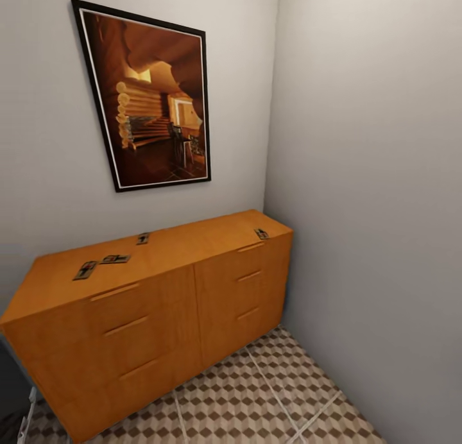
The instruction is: Take the four mousetraps from the cabinet in the bathroom and place them on the bathroom floor. Make sure all four end up on the same floor surface, and ensure that at least two of them are either under or directly next to the same bathroom sink.
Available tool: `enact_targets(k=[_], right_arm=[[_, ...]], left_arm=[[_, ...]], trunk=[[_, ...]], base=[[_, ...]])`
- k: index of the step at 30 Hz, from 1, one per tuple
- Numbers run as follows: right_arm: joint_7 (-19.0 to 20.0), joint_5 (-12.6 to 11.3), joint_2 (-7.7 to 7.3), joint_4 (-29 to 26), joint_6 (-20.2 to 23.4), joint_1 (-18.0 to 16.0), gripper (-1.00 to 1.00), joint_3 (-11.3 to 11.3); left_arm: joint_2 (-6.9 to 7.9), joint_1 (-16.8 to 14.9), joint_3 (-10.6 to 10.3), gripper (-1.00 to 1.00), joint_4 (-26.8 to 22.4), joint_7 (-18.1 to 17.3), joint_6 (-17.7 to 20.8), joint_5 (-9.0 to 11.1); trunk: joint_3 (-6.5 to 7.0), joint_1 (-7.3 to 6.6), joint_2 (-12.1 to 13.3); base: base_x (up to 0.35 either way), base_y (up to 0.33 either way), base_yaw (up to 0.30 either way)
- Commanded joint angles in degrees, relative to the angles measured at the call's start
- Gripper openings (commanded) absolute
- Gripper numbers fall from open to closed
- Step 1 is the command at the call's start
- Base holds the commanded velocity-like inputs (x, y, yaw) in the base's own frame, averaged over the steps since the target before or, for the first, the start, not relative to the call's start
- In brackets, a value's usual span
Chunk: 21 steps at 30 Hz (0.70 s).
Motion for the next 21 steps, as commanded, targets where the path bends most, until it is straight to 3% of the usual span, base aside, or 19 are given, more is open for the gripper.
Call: enact_targets(k=[1, 14, 21], right_arm=[[0.0, 0.0, 0.00, 0.0, 0.0, 0.0, 1.00, 0.0], [0.0, 0.0, 0.00, 0.0, -0.1, 0.0, 1.00, 0.0], [0.0, 0.0, 0.00, 0.0, -0.1, 0.0, 1.00, 0.0]], left_arm=[[-0.01, 0.0, 0.0, 1.00, 0.0, 0.0, -0.1, 0.3], [-0.09, 0.0, 0.0, 1.00, 0.0, 0.0, -0.2, 0.3], [-0.10, 0.0, 0.0, 1.00, 0.0, 0.0, -0.2, 0.3]], trunk=[[-0.04, 0.02, 0.0], [-0.04, 0.02, 0.0], [-0.04, 0.02, 0.0]], base=[[0.213, 0.000, 0.040], [0.056, 0.000, 0.013], [0.002, 0.000, 0.165]])
